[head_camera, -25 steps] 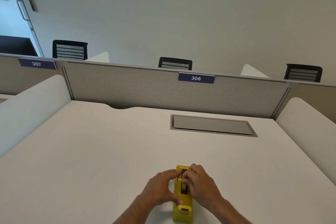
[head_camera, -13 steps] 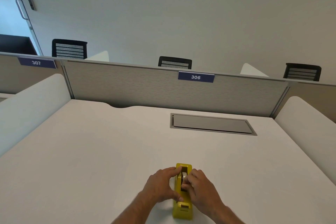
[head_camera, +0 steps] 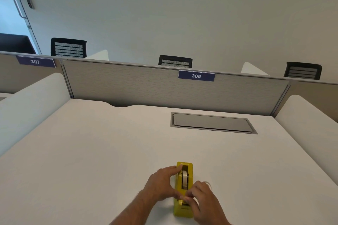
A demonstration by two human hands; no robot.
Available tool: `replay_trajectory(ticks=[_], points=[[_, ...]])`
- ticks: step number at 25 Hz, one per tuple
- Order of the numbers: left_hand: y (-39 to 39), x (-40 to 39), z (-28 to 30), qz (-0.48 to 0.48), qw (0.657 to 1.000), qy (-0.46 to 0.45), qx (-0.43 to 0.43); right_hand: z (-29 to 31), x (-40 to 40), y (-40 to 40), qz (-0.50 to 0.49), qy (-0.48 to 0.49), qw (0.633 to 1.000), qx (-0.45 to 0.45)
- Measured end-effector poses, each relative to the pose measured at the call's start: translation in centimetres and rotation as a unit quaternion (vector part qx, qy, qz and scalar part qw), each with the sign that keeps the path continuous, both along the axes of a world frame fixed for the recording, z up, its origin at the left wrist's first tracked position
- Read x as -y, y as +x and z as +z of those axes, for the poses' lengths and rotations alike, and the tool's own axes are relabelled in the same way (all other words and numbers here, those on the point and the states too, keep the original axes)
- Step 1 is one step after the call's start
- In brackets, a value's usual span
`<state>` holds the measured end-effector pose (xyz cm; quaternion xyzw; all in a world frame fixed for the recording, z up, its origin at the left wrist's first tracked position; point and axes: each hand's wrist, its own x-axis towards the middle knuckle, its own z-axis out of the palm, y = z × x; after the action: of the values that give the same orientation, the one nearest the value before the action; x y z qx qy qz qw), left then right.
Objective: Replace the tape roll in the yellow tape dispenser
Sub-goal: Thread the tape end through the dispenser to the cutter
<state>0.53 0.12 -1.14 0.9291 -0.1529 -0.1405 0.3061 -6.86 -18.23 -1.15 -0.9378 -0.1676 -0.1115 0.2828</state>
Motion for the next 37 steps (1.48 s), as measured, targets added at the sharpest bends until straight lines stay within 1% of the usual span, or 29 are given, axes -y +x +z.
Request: replay_trajectory(ticks=[6, 18, 22, 25, 27, 32, 35, 37], points=[[0.0, 0.1, 0.0, 0.006, 1.000, 0.000, -0.004, 0.1, -0.1, -0.7, 0.002, 0.007, 0.999, 0.041], [0.0, 0.2, 0.0, 0.009, 1.000, 0.000, -0.009, -0.8, 0.2, -1.1, 0.006, 0.043, 0.999, 0.031], [0.1, 0.0, 0.0, 0.009, 1.000, -0.004, -0.011, -0.9, 0.1, -1.4, 0.000, 0.054, 0.998, 0.044], [0.0, 0.0, -0.2, 0.014, 1.000, -0.009, -0.015, -0.8, 0.2, -2.1, 0.017, 0.036, 0.998, 0.057], [0.0, 0.0, -0.2, 0.017, 1.000, -0.012, -0.017, -0.8, 0.2, -2.2, 0.023, 0.006, 0.997, 0.078], [0.1, 0.0, -0.6, 0.017, 1.000, -0.016, -0.021, -1.6, -0.1, -2.0, -0.013, -0.032, 0.986, 0.160], [0.2, 0.1, -0.9, 0.019, 0.999, -0.014, -0.026, -2.0, -0.4, -1.9, -0.023, -0.019, 0.978, 0.205], [0.2, 0.1, -1.0, 0.022, 0.999, -0.011, -0.027, -2.2, -0.4, -2.0, -0.031, -0.007, 0.978, 0.205]])
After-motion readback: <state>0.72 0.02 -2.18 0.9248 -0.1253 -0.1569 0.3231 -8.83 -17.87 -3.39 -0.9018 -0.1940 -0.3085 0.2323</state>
